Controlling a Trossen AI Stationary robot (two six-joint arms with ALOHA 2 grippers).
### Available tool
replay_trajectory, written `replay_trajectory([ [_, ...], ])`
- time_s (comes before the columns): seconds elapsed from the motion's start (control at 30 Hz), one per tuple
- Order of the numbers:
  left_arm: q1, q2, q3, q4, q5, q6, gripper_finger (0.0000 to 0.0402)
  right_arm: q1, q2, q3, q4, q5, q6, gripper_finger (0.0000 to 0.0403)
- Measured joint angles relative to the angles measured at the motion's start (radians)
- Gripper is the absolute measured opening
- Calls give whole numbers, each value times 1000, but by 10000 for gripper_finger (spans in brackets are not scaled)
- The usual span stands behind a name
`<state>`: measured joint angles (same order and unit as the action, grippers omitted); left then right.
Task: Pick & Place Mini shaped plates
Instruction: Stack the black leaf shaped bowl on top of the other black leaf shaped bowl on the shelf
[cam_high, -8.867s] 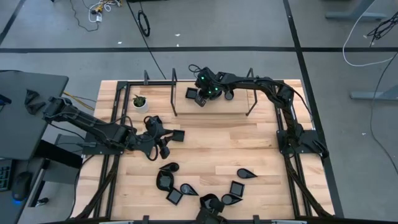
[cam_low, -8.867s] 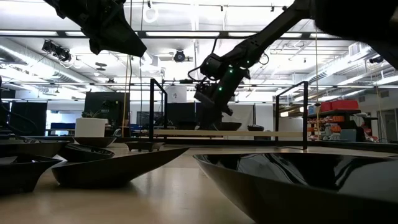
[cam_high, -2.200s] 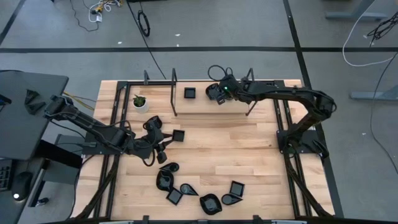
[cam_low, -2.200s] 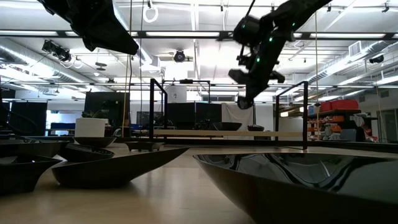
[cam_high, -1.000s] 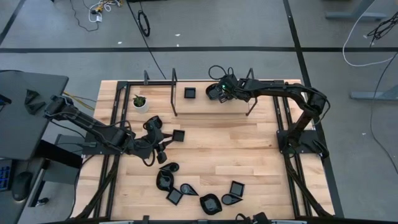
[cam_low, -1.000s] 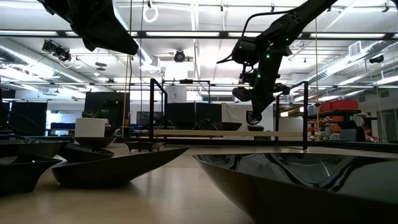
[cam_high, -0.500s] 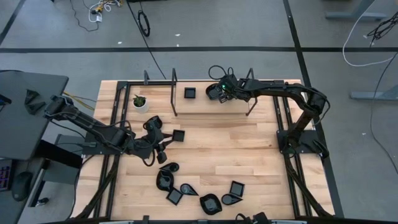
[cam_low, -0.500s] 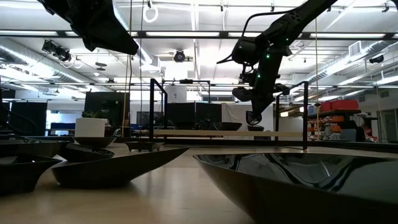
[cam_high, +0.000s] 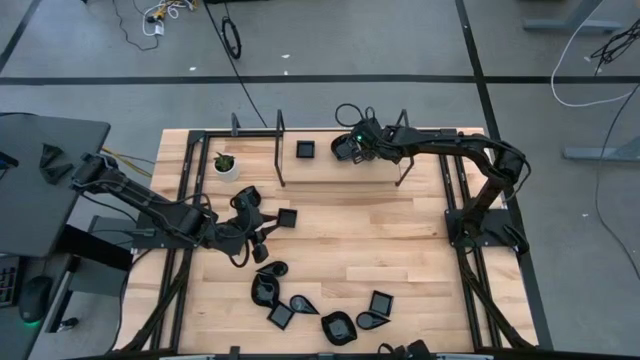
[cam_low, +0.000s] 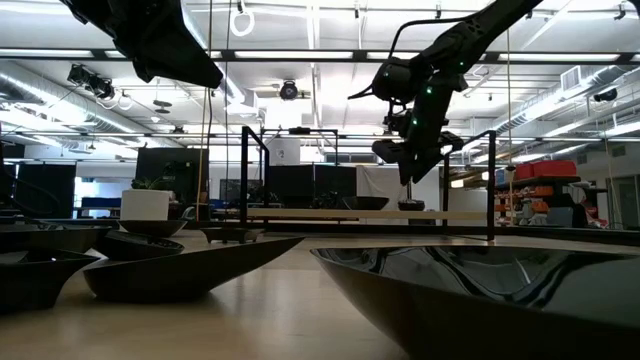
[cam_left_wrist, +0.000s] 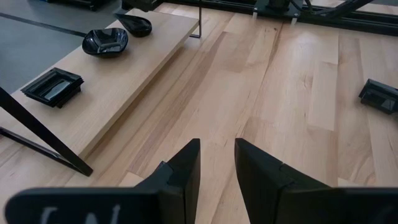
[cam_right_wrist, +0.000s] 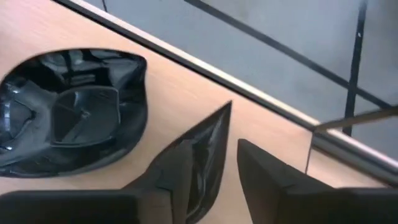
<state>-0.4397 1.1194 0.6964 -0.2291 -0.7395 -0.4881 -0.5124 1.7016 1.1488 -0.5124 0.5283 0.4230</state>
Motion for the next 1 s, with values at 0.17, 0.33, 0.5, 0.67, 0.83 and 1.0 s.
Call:
replay_trajectory([
  [0.17, 0, 0, 0, 0, 0, 0, 106, 8, -17, 0, 2, -99, -43, 131],
  [0.33, 0, 0, 0, 0, 0, 0, 106, 47, -52, 0, 21, -135, -90, 100],
  [0.5, 0, 0, 0, 0, 0, 0, 106, 122, -120, 0, 116, -115, -154, 63],
  [0.67, 0, 0, 0, 0, 0, 0, 106, 266, -177, 0, 211, -65, -175, 32],
  [0.83, 0, 0, 0, -1, 0, -2, 106, 462, -171, 1, 242, -9, -177, 10],
  [1.0, -1, 0, 0, -12, 3, -24, 106, 660, -148, -43, 315, 12, -106, 4],
])
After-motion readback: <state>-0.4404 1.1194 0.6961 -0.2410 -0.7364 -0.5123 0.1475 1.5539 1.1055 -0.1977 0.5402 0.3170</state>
